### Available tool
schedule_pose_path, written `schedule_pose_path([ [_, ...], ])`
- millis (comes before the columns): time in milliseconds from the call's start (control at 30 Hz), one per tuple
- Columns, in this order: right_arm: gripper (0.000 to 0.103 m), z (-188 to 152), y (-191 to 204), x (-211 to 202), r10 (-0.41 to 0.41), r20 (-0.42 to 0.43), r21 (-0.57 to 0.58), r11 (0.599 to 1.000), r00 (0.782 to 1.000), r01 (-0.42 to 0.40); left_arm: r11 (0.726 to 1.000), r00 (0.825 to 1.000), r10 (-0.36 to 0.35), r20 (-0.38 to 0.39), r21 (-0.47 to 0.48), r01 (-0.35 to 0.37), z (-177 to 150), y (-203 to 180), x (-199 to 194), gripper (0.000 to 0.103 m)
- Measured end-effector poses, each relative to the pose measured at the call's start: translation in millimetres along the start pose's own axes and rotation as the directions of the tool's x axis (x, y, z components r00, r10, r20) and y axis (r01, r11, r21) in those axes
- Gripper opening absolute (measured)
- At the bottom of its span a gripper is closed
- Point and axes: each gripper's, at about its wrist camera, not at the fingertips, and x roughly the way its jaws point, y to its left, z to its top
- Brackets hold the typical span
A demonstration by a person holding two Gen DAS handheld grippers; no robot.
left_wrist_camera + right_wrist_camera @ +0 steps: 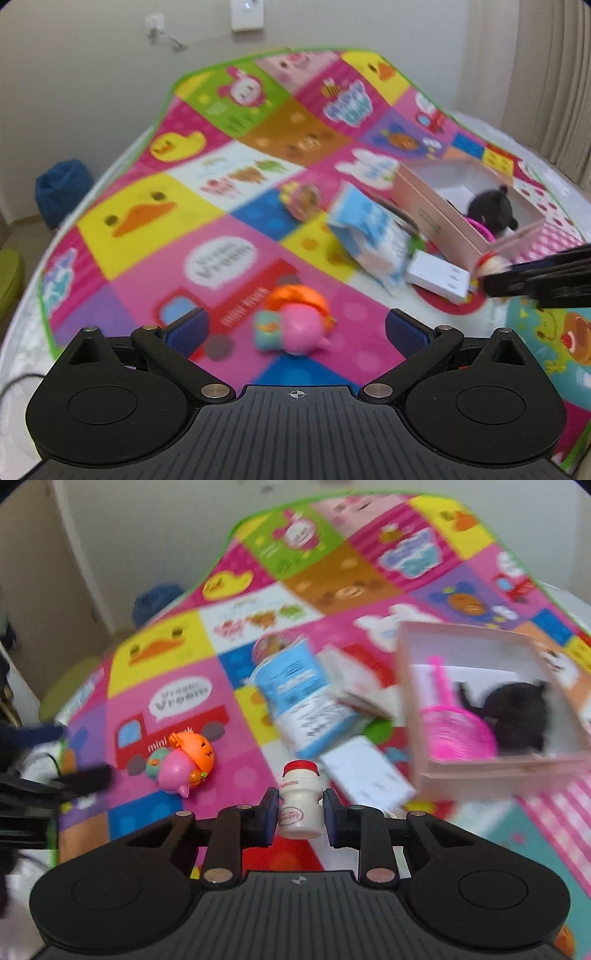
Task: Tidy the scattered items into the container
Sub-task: 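Grasp the small white yogurt bottle with the right tool, then grasp the pink pig figure with the left tool while the right tool holds the bottle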
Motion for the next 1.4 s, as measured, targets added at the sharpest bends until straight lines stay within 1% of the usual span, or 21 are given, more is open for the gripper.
schedule_pose_path([
  [67, 0.025, -13.1, -18.1, -28.5, -0.009, 0.027, 0.08, 0.997, 1.0, 0.007, 0.999, 0.999, -0.03, -0.027, -0.031, 0.029, 0.9, -14.5, 6.7, 0.103],
  [167, 0.025, -37.3, -40.6, -50.8, -0.02, 0.03, 0.218, 0.976, 0.999, 0.013, 0.996, 0.995, -0.07, -0.072, -0.051, 0.067, -1.8, -35.9, 23.2, 0.103],
  [233, 0.025, -55.2, -51.8, -54.5, -0.029, 0.026, 0.298, 0.955, 0.999, 0.02, 1.0, 0.997, -0.03, -0.069, 0.008, 0.031, -6.2, -46.9, 36.1, 0.103],
  [267, 0.025, -63.4, -56.3, -53.9, -0.034, 0.026, 0.325, 0.945, 0.999, 0.024, 0.997, 0.999, 0.024, -0.036, 0.07, -0.021, -10.8, -50.7, 41.4, 0.103],
  [333, 0.025, -72.2, -61.7, -52.8, -0.064, 0.026, 0.356, 0.933, 0.998, 0.051, 0.985, 0.995, 0.094, 0.011, 0.143, -0.095, -18.8, -49.5, 45.0, 0.103],
  [367, 0.025, -72.4, -62.6, -55.1, -0.068, 0.049, 0.363, 0.931, 0.996, 0.046, 0.984, 0.995, 0.102, 0.008, 0.142, -0.103, -20.6, -45.8, 46.1, 0.103],
  [433, 0.025, -71.3, -60.5, -60.6, -0.069, 0.099, 0.344, 0.938, 0.993, 0.031, 0.993, 0.995, 0.092, -0.038, 0.075, -0.089, -20.4, -31.7, 52.0, 0.103],
  [500, 0.025, -71.9, -57.5, -59.5, -0.065, 0.102, 0.318, 0.947, 0.993, 0.03, 0.993, 0.991, 0.118, -0.056, 0.018, -0.117, -17.6, -21.8, 56.9, 0.103],
  [567, 0.025, -72.0, -55.0, -57.9, -0.055, 0.098, 0.304, 0.952, 0.994, 0.023, 0.989, 0.987, 0.145, -0.069, -0.015, -0.146, -16.2, -13.4, 63.1, 0.103],
  [633, 0.025, -72.8, -54.7, -59.9, -0.049, 0.108, 0.299, 0.954, 0.993, 0.014, 0.986, 0.981, 0.162, -0.104, -0.021, -0.165, -17.9, -7.4, 72.3, 0.103],
  [733, 0.025, -73.6, -56.0, -61.5, -0.039, 0.112, 0.307, 0.952, 0.993, 0.003, 0.98, 0.971, 0.196, -0.137, -0.001, -0.198, -20.7, -5.2, 86.2, 0.103],
  [800, 0.025, -73.7, -56.5, -60.2, -0.039, 0.107, 0.311, 0.95, 0.993, 0.003, 0.981, 0.973, 0.189, -0.131, -0.019, -0.193, -18.0, -3.5, 88.8, 0.103],
  [900, 0.025, -73.8, -54.4, -58.4, -0.046, 0.102, 0.3, 0.954, 0.994, 0.014, 0.987, 0.984, 0.151, -0.097, -0.031, -0.155, -11.2, -6.4, 88.3, 0.103],
  [967, 0.025, -73.9, -51.7, -56.3, -0.056, 0.094, 0.286, 0.958, 0.994, 0.027, 0.987, 0.985, 0.156, -0.074, -0.014, -0.157, -8.5, -10.2, 90.1, 0.103],
  [1033, 0.025, -74.4, -49.3, -54.2, -0.069, 0.086, 0.27, 0.962, 0.994, 0.043, 0.987, 0.985, 0.157, -0.073, -0.021, -0.159, -9.4, -9.9, 93.1, 0.103],
  [1100, 0.026, -74.6, -46.1, -53.1, -0.085, 0.082, 0.256, 0.965, 0.993, 0.061, 0.989, 0.987, 0.142, -0.08, -0.04, -0.145, -11.6, -5.7, 94.6, 0.098],
  [1133, 0.026, -74.7, -45.1, -52.6, -0.09, 0.081, 0.251, 0.966, 0.993, 0.067, 0.989, 0.987, 0.139, -0.085, -0.044, -0.143, -12.2, -4.0, 95.2, 0.083],
  [1167, 0.026, -74.5, -44.6, -51.8, -0.094, 0.079, 0.249, 0.966, 0.992, 0.072, 0.989, 0.986, 0.136, -0.099, -0.044, -0.141, -12.2, -2.2, 96.7, 0.079],
  [1300, 0.028, -72.9, -51.5, -50.9, -0.092, 0.069, 0.282, 0.957, 0.993, 0.069, 0.989, 0.987, 0.129, -0.1, -0.056, -0.135, -12.0, -2.4, 89.1, 0.077],
  [1367, 0.037, -70.0, -68.4, -56.5, -0.05, 0.071, 0.36, 0.933, 0.996, 0.021, 0.992, 0.989, 0.097, -0.108, -0.073, -0.105, -10.2, -8.8, 73.3, 0.077],
  [1400, 0.046, -67.5, -79.3, -59.9, -0.017, 0.07, 0.401, 0.916, 0.997, -0.013, 0.993, 0.991, 0.068, -0.117, -0.087, -0.078, -9.6, -15.0, 60.9, 0.077],
])
